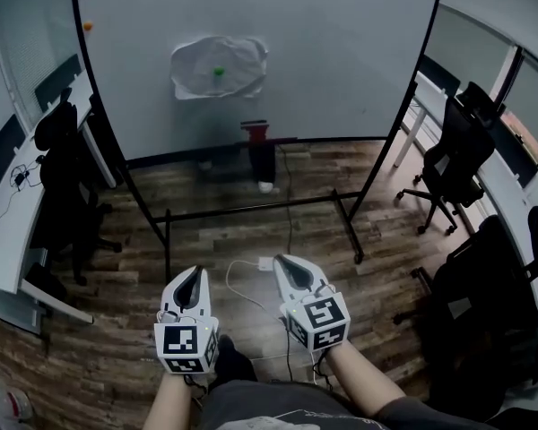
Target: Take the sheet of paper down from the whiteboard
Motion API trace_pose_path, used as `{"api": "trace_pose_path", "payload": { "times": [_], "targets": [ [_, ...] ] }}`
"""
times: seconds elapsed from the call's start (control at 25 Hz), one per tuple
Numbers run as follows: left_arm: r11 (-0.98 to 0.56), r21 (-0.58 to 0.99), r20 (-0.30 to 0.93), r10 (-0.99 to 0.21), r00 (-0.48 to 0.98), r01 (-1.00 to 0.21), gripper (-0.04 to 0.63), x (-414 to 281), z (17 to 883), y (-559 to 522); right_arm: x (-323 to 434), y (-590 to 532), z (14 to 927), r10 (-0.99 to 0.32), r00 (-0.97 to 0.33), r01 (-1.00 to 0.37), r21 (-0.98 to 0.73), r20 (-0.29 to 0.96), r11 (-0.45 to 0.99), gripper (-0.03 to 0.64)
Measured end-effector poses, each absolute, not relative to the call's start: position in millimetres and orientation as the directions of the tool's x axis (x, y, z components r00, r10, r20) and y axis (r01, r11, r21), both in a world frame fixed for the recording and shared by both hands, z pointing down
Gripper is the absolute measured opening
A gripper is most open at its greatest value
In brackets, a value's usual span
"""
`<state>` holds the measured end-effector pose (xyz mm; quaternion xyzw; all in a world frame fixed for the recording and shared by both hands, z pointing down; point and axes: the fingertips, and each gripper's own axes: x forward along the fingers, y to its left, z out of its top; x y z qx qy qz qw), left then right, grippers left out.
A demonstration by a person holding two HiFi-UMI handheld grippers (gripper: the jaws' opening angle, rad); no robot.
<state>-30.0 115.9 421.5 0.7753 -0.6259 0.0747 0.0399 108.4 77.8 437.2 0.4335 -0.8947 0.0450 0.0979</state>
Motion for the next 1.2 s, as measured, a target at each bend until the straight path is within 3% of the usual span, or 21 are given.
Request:
{"api": "trace_pose_path", "payload": {
  "times": [0.8, 1.2],
  "targets": [
    [-0.288, 0.011, 0.177, -0.942, 0.285, -0.958, 0.015, -150, 429, -60, 9, -94, 451, -0.818, -0.506, -0.855, -0.032, 0.272, 0.518, 0.023],
    [-0.306, 0.001, 0.134, -0.943, 0.303, -0.952, 0.015, -167, 412, -118, -3, -125, 451, -0.834, -0.473, -0.873, -0.021, 0.283, 0.488, 0.024]
  ]
}}
